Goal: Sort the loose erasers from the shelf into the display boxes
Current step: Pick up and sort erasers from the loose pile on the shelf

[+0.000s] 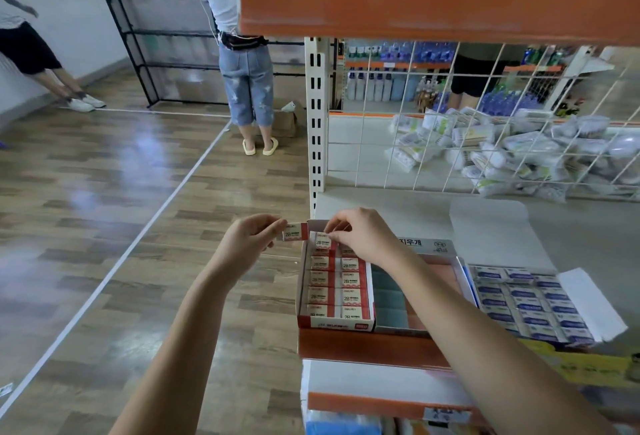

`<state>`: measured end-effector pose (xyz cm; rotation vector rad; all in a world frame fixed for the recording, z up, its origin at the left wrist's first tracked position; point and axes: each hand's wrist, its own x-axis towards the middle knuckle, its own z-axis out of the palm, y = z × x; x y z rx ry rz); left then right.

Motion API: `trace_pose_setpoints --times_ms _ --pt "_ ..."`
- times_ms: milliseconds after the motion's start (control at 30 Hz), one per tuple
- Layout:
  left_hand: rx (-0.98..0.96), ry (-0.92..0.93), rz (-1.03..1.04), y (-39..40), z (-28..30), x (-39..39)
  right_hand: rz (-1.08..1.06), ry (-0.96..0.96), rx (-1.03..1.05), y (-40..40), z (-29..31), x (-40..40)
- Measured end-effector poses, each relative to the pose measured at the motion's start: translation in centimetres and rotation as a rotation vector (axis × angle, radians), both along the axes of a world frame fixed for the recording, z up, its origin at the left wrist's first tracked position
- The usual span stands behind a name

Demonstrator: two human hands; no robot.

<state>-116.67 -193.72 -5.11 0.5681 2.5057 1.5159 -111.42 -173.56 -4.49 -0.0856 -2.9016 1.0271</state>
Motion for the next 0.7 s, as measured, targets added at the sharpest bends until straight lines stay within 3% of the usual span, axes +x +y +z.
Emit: trace_pose_setpoints --times_ms 700 --pt "0.027 -0.043 -0.018 0.7 -1.2 -0.8 0.096 0.115 0.452 -0.6 -1.1 -0.3"
